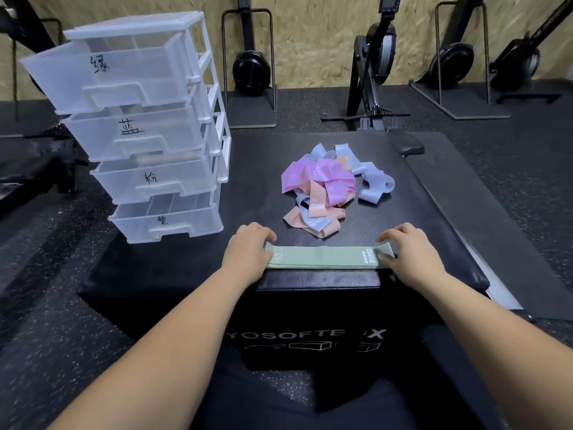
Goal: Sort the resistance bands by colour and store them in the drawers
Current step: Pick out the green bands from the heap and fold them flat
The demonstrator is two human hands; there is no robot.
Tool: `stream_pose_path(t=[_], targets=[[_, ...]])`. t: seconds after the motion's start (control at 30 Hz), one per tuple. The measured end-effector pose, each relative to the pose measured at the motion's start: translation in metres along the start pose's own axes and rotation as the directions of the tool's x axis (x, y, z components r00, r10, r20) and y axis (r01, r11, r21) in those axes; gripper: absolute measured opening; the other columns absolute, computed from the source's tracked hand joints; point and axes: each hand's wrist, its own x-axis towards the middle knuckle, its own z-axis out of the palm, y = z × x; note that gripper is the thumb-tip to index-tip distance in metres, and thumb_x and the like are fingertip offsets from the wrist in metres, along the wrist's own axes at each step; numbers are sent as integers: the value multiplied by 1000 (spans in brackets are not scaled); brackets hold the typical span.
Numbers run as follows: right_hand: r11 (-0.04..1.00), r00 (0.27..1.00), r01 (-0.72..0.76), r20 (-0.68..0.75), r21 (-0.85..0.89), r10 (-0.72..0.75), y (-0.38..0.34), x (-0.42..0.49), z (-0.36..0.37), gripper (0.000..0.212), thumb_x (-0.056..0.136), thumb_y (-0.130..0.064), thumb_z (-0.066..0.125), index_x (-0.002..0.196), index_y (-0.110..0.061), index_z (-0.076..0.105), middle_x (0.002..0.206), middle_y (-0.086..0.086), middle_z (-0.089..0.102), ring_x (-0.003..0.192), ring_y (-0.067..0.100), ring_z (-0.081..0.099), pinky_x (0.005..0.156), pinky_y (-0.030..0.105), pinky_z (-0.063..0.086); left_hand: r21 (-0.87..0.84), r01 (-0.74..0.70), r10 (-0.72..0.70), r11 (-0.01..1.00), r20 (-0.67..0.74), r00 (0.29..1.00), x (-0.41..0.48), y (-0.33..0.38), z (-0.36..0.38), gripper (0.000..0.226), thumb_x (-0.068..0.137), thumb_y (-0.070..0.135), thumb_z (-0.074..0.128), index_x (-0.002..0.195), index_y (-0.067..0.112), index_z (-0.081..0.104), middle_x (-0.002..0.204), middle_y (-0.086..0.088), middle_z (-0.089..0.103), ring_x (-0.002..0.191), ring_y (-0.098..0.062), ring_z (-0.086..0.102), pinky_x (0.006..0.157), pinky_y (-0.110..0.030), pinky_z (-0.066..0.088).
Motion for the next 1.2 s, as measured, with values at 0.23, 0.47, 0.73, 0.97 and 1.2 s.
stream_pose_path(t=[0.23,0.47,0.73,0.97,1.2], targets=[[970,929,233,311,-64,-202,-9,14,-24,60,76,-62,79,130,-42,62,128,-15,60,119,17,59,98,43,52,-1,-161,156,987,250,956,8,4,-14,66,85,48,79,145,37,54,146,13,57,133,-17,53,113,-44,43],[948,926,252,333,-194,-178,-20,15,-30,78,78,-41,84,148,-41,50,140,-17,62,129,20,58,102,38,49,123,-233,192,965,277,942,7,1,-17,57,86,39,81,139,37,58,132,8,62,122,-22,58,103,-42,47],[899,891,346,396,-268,-224,-21,22,-38,77,76,-48,85,144,-44,50,136,-20,60,123,14,60,91,36,52,120,-242,193,963,322,927,11,-2,-19,61,85,43,83,140,38,56,132,11,61,122,-18,56,102,-41,48],[878,886,375,393,-299,-245,-19,26,-37,70,75,-50,84,139,-46,54,128,-22,64,115,14,63,87,35,53,137,-257,201,957,328,923,14,-3,-20,57,84,46,82,135,41,57,128,14,59,120,-17,57,99,-42,49],[876,871,391,421,-282,-253,-20,31,-37,68,69,-53,85,131,-50,57,119,-22,62,111,13,63,84,35,54,122,-246,193,962,335,922,16,-6,-21,64,81,49,82,138,42,55,129,15,58,122,-16,55,99,-41,50]])
